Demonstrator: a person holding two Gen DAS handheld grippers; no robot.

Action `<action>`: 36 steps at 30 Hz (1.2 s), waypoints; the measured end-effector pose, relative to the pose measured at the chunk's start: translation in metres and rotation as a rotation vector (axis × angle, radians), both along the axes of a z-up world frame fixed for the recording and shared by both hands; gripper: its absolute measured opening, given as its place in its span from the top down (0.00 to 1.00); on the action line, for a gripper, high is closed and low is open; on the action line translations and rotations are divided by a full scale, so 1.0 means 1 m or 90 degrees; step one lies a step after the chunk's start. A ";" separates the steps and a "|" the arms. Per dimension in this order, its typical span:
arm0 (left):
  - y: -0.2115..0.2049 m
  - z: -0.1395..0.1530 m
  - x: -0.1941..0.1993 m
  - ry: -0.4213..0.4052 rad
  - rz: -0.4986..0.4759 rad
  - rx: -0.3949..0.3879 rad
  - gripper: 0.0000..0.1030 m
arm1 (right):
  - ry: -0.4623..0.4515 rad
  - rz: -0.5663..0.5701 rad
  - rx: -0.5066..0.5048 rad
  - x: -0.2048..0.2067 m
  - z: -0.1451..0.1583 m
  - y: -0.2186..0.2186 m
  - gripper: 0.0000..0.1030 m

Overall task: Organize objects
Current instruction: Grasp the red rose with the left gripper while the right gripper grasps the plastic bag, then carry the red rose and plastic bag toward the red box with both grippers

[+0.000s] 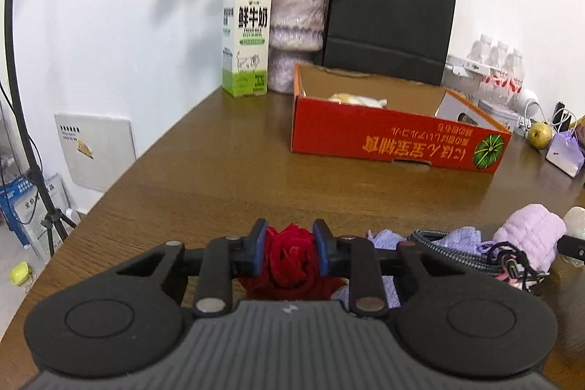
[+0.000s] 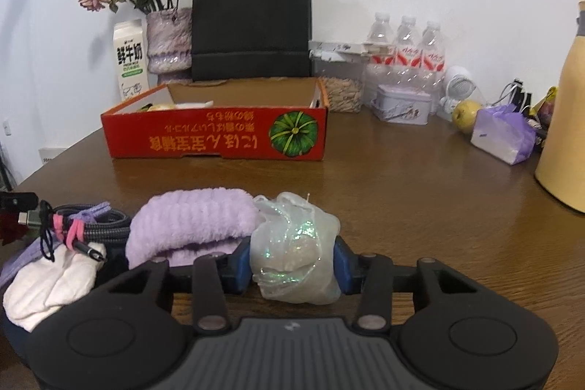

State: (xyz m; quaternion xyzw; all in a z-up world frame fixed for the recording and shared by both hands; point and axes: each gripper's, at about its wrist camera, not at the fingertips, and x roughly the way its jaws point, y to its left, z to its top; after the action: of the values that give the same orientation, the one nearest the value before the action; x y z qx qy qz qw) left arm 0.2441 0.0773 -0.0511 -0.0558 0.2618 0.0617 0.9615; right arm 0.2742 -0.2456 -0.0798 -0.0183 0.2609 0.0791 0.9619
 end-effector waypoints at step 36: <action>-0.035 0.034 -0.063 -0.043 0.005 0.022 0.74 | -0.010 0.070 0.021 -0.044 0.023 -0.041 0.56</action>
State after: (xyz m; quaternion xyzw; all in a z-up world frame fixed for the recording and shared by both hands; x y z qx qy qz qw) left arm 0.1814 0.0426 -0.0173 -0.0422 0.2279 0.0684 0.9704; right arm 0.2302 -0.2871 -0.0572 -0.0171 0.2507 0.1364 0.9582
